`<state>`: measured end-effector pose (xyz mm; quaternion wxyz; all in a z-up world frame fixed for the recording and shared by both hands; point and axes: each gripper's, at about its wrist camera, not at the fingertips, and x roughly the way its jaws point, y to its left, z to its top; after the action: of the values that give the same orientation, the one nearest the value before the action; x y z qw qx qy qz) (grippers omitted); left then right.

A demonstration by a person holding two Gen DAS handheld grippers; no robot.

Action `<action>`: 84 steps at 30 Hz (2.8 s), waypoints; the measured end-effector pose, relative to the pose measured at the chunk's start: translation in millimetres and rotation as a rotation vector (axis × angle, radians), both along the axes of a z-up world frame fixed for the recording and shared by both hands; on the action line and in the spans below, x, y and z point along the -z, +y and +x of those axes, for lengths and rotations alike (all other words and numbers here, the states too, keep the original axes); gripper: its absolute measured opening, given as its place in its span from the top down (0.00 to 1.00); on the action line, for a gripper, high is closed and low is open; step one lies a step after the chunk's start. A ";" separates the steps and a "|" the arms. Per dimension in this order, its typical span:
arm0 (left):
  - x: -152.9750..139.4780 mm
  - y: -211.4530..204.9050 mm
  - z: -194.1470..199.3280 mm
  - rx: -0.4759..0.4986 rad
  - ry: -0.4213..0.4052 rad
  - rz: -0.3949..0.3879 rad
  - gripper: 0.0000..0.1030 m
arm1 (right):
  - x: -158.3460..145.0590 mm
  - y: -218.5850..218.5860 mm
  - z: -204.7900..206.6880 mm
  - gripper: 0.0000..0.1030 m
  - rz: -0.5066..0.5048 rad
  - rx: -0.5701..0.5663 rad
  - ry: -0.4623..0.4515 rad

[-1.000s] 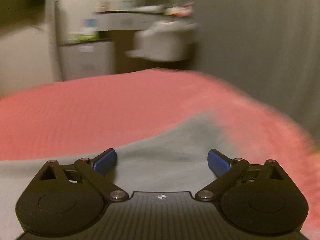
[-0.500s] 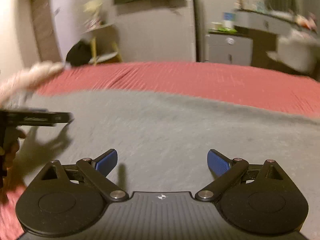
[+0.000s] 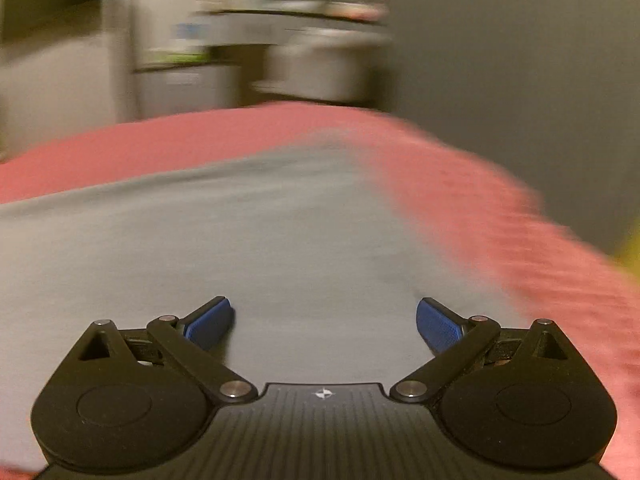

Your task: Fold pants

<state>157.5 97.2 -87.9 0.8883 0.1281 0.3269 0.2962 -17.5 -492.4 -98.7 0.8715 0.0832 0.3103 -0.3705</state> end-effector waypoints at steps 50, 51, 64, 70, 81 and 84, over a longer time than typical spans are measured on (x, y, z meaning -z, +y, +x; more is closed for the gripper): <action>-21.1 -40.6 -83.8 0.193 -0.062 -0.698 0.02 | -51.6 0.2 -35.8 0.86 0.387 -0.007 -0.455; -21.7 -39.5 -84.3 0.194 -0.066 -0.706 0.02 | -69.5 18.7 -25.2 0.86 0.312 -0.078 -0.433; -32.5 -40.7 -98.2 0.307 -0.094 -0.715 0.02 | -39.0 313.7 73.1 0.80 0.032 -0.986 0.094; -33.4 -58.0 -99.5 0.457 -0.049 -0.725 0.02 | -51.3 290.3 62.4 0.18 0.287 -0.905 -0.016; -37.5 -123.4 -72.3 0.697 0.130 -0.928 0.05 | -8.2 151.8 -5.8 0.16 0.786 -0.210 -0.487; -31.2 -149.9 -50.3 0.705 0.190 -1.039 0.09 | -7.8 155.2 -6.1 0.08 0.787 -0.237 -0.509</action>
<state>107.2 -52.8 -56.7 0.8459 -0.1941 0.4435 -0.2238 -23.6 -337.1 -90.9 0.8585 0.4584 0.2112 -0.0909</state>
